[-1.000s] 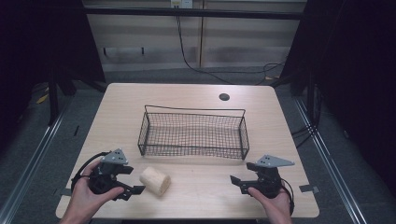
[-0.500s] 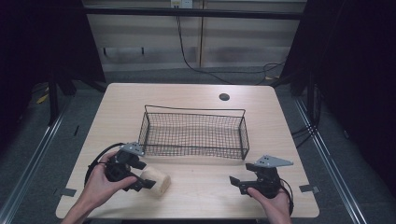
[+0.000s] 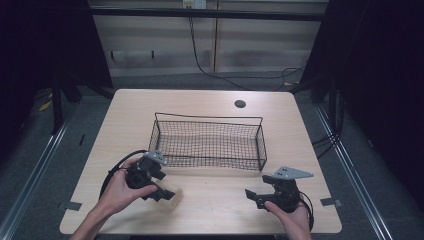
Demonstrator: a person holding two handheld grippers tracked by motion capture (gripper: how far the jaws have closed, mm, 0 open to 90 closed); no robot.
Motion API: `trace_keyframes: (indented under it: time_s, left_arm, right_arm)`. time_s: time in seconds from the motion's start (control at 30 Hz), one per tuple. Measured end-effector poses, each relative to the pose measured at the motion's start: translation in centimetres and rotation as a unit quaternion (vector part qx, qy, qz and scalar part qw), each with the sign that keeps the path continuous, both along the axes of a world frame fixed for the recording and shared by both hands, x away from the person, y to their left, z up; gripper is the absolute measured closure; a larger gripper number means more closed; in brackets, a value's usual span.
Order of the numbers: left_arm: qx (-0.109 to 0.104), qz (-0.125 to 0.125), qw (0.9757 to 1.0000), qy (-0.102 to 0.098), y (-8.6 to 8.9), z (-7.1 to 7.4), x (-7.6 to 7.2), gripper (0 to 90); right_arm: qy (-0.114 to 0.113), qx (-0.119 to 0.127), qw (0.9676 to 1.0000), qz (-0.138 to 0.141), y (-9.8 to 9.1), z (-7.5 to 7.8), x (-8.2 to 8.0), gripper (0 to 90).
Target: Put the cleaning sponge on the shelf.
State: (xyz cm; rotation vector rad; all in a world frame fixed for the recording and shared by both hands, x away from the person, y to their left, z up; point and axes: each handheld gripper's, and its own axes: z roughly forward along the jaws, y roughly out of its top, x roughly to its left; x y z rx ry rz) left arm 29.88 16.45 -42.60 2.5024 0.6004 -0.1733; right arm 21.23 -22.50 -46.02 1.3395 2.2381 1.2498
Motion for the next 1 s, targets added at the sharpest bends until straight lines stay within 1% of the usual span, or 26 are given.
trace_keyframes:
  time_s: [0.03, 0.07, 0.13, 0.2, 0.27, 0.4, 0.43, 0.47, 0.57, 0.63, 0.67, 0.7, 0.73, 0.77, 0.8, 0.83, 0.93, 1.0]
  left_arm:
    - [0.008, -0.009, 0.9999, -0.005, 0.0, -0.1, 0.1, 18.5]
    - [0.015, -0.007, 0.9998, -0.007, 0.1, -0.2, 0.1, 18.3]
    - [0.016, -0.008, 0.9998, -0.006, 0.1, -0.3, 0.1, 18.2]
    - [0.011, 0.0, 0.9999, -0.004, 0.3, -0.4, 0.2, 18.1]
    - [0.012, 0.008, 0.9999, -0.002, 0.4, -0.5, 0.2, 18.1]
    - [0.039, 0.005, 0.9991, -0.014, 0.2, -0.6, -0.2, 16.8]
    - [0.044, 0.0, 0.9989, -0.015, 0.2, -0.6, -0.1, 16.9]
    - [0.047, 0.004, 0.9988, -0.014, 0.1, -0.7, -0.2, 16.9]
    - [0.063, 0.001, 0.9979, -0.019, -0.2, -1.2, 0.0, 20.0]
    - [0.066, 0.004, 0.9977, -0.015, -0.3, -1.3, 0.0, 21.5]
    - [0.071, -0.002, 0.9973, -0.016, -0.4, -1.3, 0.1, 21.5]
    - [0.07, 0.001, 0.9974, -0.016, -0.5, -1.4, 0.1, 25.6]
    - [0.07, 0.001, 0.9974, -0.016, -0.5, -1.4, 0.1, 25.6]
    - [0.08, 0.003, 0.9967, -0.015, -0.6, -1.6, 0.1, 25.6]
    - [0.08, 0.003, 0.9967, -0.015, -0.6, -1.6, 0.1, 25.1]
    - [0.088, 0.002, 0.996, -0.016, -0.6, -1.7, 0.2, 25.1]
    - [0.089, 0.004, 0.9959, -0.016, -0.8, -1.9, 0.2, 25.6]
    - [0.095, -0.002, 0.9954, -0.013, -0.9, -2.0, 0.2, 25.5]
  right_arm:
    - [0.0, -0.001, 1.0, 0.0, 0.0, 0.0, 0.0, 15.9]
    - [0.0, -0.001, 1.0, 0.0, 0.0, 0.0, 0.0, 15.9]
    - [0.0, -0.002, 1.0, 0.0, 0.0, 0.0, 0.0, 15.9]
    - [0.001, -0.001, 1.0, 0.001, 0.0, 0.0, 0.0, 16.0]
    - [0.002, -0.001, 1.0, 0.001, 0.1, 0.0, 0.0, 16.0]
    - [0.002, -0.001, 1.0, 0.0, 0.0, -0.1, 0.0, 16.0]
    - [0.003, -0.001, 1.0, -0.001, 0.0, -0.1, 0.0, 16.0]
    - [0.003, -0.001, 1.0, -0.001, 0.0, -0.1, 0.0, 16.0]
    - [0.002, -0.003, 1.0, 0.0, 0.1, -0.1, 0.1, 16.0]
    - [0.002, -0.003, 1.0, -0.001, 0.1, -0.1, 0.1, 16.0]
    - [0.003, -0.003, 1.0, -0.002, 0.1, -0.1, 0.1, 16.0]
    - [0.004, -0.002, 1.0, -0.001, 0.1, -0.1, 0.1, 16.0]
    - [0.004, -0.002, 1.0, -0.001, 0.1, -0.1, 0.1, 16.0]
    - [0.003, -0.003, 1.0, -0.001, 0.1, -0.1, 0.1, 16.0]
    - [0.003, -0.003, 1.0, -0.001, 0.1, -0.1, 0.1, 16.0]
    - [0.003, -0.003, 1.0, 0.0, 0.1, -0.1, 0.1, 16.0]
    - [0.004, -0.002, 1.0, 0.0, 0.1, -0.1, 0.0, 16.0]
    - [0.005, -0.003, 1.0, -0.001, 0.1, -0.1, 0.0, 16.0]
